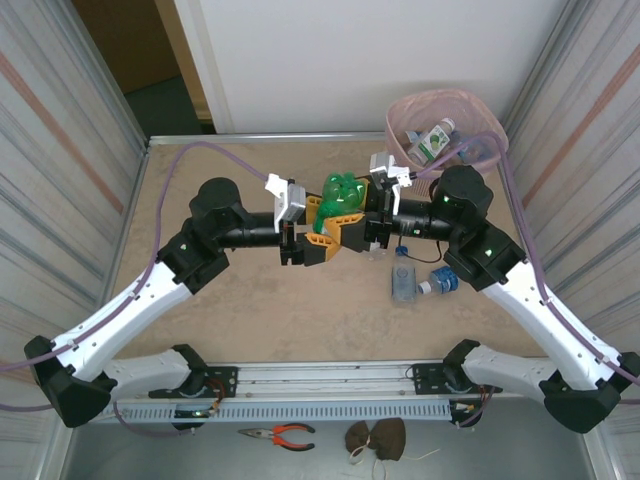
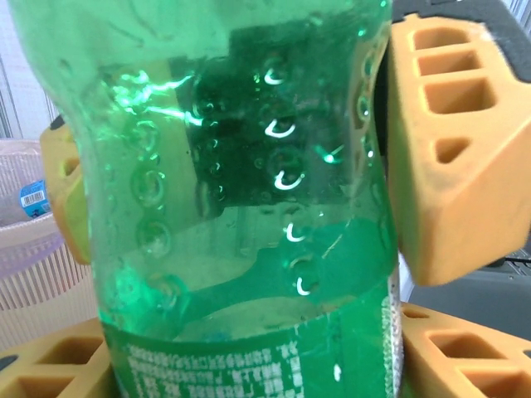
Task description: Put the plastic bottles in the bin
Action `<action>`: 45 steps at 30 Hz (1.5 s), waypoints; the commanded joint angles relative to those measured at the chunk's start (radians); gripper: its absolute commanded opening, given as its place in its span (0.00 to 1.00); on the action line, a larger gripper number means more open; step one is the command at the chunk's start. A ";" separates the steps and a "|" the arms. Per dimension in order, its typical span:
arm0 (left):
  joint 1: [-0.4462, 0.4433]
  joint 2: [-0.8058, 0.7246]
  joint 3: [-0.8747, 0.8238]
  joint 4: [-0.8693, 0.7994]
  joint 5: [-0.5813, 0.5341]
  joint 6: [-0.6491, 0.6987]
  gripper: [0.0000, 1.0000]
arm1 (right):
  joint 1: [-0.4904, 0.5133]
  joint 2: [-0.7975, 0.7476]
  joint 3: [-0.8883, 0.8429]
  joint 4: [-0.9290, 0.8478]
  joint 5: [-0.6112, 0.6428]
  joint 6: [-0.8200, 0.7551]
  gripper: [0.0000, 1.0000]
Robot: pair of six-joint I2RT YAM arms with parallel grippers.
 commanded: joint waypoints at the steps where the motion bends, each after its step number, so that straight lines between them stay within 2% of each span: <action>1: 0.003 -0.033 -0.002 0.006 -0.016 0.022 0.62 | 0.010 -0.003 0.029 0.018 0.015 0.002 0.63; 8: 0.004 -0.042 -0.009 0.009 -0.036 0.026 0.64 | 0.011 -0.006 0.029 0.018 0.033 0.006 0.54; 15: 0.007 -0.079 -0.025 0.001 -0.078 0.034 0.78 | 0.009 0.000 0.048 0.007 0.084 -0.006 0.52; 20: 0.009 -0.120 -0.039 -0.028 -0.127 0.053 0.83 | -0.020 0.006 0.095 -0.037 0.155 -0.034 0.49; 26: 0.021 -0.163 -0.065 -0.047 -0.160 0.056 0.85 | -0.175 0.035 0.173 -0.112 0.191 -0.019 0.48; 36: 0.029 -0.198 -0.077 -0.088 -0.190 0.063 0.86 | -0.520 0.205 0.406 -0.331 0.212 -0.049 0.45; 45: 0.030 -0.226 -0.094 -0.102 -0.219 0.049 0.86 | -0.671 0.425 0.616 -0.507 0.229 -0.176 0.44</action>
